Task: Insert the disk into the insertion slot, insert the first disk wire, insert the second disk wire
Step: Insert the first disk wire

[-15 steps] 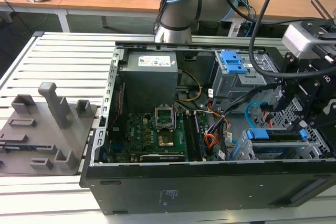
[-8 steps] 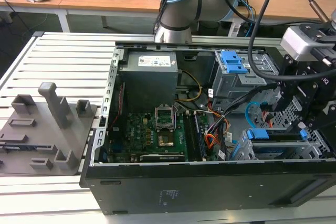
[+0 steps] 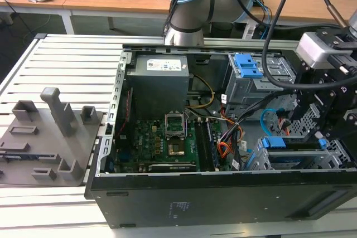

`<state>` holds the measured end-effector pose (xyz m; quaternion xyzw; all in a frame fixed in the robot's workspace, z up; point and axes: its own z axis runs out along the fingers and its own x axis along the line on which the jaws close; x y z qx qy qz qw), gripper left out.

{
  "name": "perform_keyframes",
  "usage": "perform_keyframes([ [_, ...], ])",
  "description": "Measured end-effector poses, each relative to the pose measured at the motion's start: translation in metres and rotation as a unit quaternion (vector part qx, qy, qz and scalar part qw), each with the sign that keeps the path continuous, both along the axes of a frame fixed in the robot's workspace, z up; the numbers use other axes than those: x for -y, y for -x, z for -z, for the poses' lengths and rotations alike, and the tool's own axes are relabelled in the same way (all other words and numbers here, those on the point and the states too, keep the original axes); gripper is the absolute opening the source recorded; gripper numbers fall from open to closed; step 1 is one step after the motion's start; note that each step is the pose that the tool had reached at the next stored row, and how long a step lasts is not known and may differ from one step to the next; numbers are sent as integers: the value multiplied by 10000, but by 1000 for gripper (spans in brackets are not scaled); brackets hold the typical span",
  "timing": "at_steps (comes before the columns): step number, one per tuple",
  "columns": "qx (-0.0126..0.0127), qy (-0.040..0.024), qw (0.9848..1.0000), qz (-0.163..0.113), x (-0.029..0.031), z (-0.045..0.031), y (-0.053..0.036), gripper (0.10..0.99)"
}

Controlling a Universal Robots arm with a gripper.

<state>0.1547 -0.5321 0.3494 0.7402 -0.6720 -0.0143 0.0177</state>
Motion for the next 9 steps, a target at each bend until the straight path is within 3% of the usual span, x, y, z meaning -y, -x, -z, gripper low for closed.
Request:
perform_keyframes([
  [4, 1, 2, 10000, 1, -30, 8, 1, 541],
  [9, 17, -1, 10000, 0, -42, -95, 9, 541],
])
